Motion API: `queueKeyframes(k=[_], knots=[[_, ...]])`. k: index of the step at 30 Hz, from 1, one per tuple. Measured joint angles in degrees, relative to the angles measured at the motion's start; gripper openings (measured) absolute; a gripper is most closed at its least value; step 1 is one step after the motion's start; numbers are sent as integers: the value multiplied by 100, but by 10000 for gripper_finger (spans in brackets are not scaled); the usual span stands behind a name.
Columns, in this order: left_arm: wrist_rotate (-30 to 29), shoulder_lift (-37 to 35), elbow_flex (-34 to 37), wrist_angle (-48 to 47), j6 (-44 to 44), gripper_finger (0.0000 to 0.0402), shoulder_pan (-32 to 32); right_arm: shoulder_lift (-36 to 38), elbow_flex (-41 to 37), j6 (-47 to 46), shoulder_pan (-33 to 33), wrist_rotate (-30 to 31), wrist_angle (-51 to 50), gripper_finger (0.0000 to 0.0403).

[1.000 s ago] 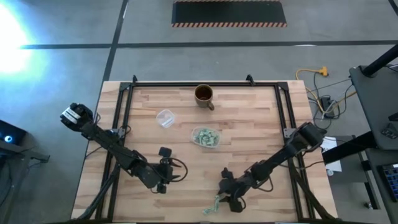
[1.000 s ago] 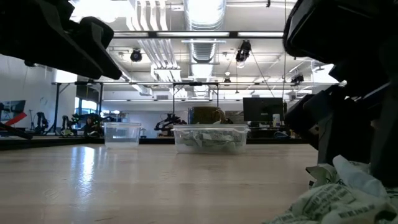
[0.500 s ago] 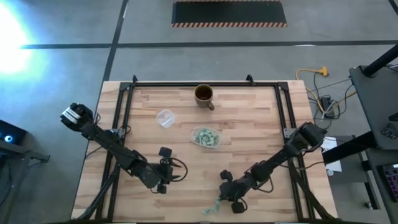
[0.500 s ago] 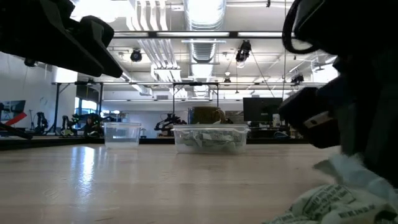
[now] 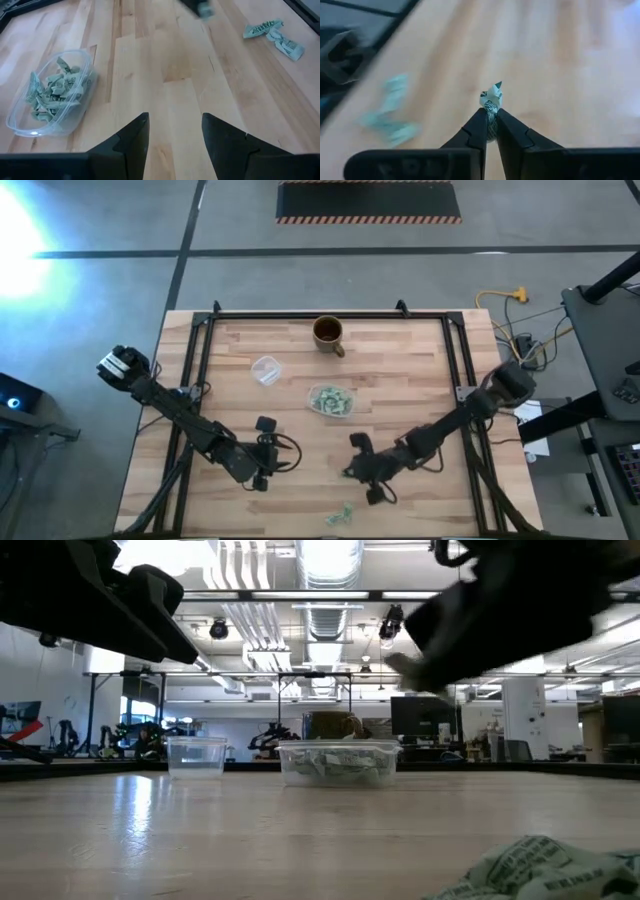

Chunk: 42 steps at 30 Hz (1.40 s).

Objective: Pick and place Stevia / Truvia into bins
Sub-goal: Put the green stevia packet into the transparent container

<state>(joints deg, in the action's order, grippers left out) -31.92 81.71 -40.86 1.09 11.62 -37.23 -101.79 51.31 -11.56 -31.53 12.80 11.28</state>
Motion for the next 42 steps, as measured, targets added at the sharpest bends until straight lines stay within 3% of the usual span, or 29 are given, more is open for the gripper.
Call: queueKeyframes(k=[9,19,30,34,42], knots=[[0,0,0,12,0,166,0,431,0,1129,896,1281,-163,26],[2,0,0,28,0,166,0,421,0,752,2160,1288,-808,27],[1,0,0,49,-2,166,1,421,0,416,2422,1216,-1254,29],[1,0,0,108,-7,166,0,421,0,418,2424,1213,-1264,50],[2,0,0,117,-7,166,1,444,-2,376,2419,1218,-1286,134]])
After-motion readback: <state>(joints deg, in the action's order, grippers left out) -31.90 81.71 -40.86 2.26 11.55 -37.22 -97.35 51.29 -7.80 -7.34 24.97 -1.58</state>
